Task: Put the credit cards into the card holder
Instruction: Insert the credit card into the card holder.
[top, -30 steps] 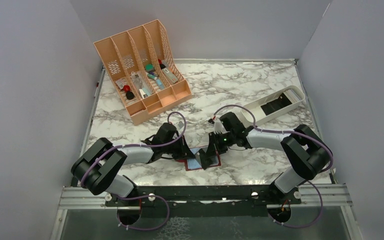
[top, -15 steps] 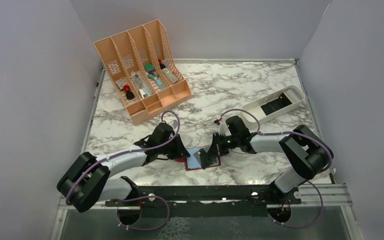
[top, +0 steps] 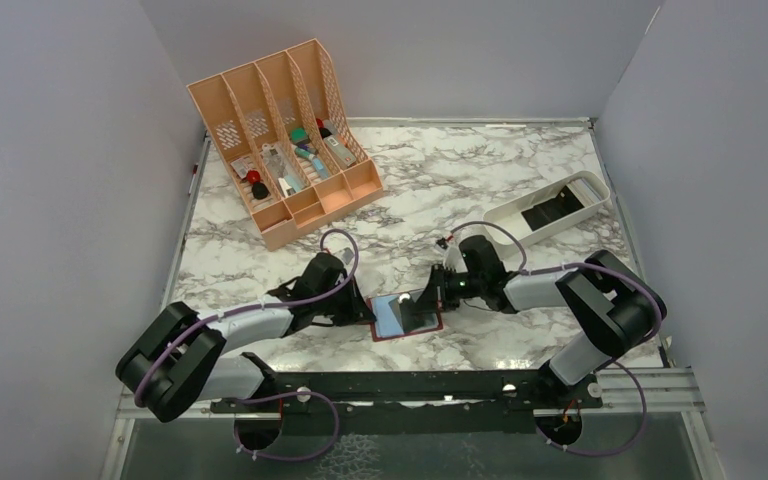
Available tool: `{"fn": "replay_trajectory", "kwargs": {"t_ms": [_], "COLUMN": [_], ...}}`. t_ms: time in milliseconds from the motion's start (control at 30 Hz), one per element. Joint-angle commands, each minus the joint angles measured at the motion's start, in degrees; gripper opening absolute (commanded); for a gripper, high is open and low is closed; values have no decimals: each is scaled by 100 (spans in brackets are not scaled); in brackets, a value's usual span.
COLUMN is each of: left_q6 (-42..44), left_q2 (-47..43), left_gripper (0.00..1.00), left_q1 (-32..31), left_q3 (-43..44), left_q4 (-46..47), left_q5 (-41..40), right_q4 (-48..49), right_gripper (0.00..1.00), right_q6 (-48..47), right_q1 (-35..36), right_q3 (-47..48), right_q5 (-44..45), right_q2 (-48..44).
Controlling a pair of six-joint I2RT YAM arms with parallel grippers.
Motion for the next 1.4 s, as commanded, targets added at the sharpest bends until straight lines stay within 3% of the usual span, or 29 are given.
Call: {"fn": "replay_trajectory", "kwargs": {"t_ms": [0,200,500,967,1367], "left_q6": [-55,-240,-235,-379,-314], "left_q2": [186,215,187,144,344], "left_gripper": [2,2,2,1,1], "left_q1": [-26,-48,-59,-115,-166], "left_q3": [-240,-432,-540,-619,-429], "left_q4": [181,486,516,646,680], "left_q5": [23,103,63,84,150], "right_q4": [640,1267,769,2133,2430], "right_gripper": [1,1,1,1,4], "right_q6": [364,670,449,1089,1360], "right_q1": [-53,-53,-53,-53,57], "right_q3": [-452,-833,-804,-1314,-1542], "right_q5": [513,694,1062,1108,1319], "right_q2": [91,43,-296,47,-219]}}
